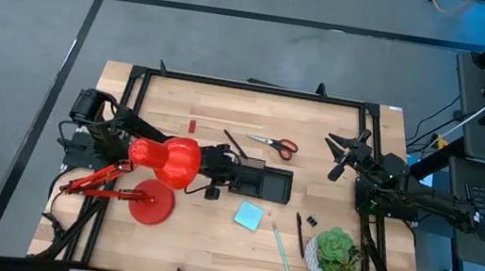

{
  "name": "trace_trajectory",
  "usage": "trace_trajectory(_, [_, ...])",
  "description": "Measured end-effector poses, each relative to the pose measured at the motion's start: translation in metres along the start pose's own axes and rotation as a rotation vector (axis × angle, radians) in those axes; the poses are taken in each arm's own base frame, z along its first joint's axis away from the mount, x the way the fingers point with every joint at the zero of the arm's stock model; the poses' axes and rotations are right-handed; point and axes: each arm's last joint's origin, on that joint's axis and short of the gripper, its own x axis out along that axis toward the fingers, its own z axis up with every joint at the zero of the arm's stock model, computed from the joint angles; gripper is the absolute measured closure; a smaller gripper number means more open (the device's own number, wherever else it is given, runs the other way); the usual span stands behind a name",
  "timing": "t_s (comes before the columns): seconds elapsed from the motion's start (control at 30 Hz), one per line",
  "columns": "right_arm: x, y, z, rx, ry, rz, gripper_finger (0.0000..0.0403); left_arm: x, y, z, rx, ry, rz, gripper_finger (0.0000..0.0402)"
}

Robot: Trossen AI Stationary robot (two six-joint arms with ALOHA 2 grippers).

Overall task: Pick and place office supplies into organizer
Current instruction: Put the top left black binder clip into the black desk organizer, then put the top left black pen into the black desk organizer

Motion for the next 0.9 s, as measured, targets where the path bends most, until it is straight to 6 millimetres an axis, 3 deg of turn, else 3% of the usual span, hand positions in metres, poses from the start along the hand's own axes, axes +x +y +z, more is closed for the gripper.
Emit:
trace_trajectory(0.3, [0.000,0.000,0.000,0.000,0.000,0.000,0.0319,0.001,0.001,-0.001,-0.001,0.004,0.001,0.0394])
trace_trajectory(0.7, [0.000,0.000,0.000,0.000,0.000,0.000,0.0319,0.001,0.001,-0.001,0.003,0.005,0.001,0.0352])
trace_trajectory(0.9, [0.000,0.000,0.000,-0.002,0.000,0.000,0.0319,-0.012,0.001,0.006,0.019,0.011,0.001,0.0342])
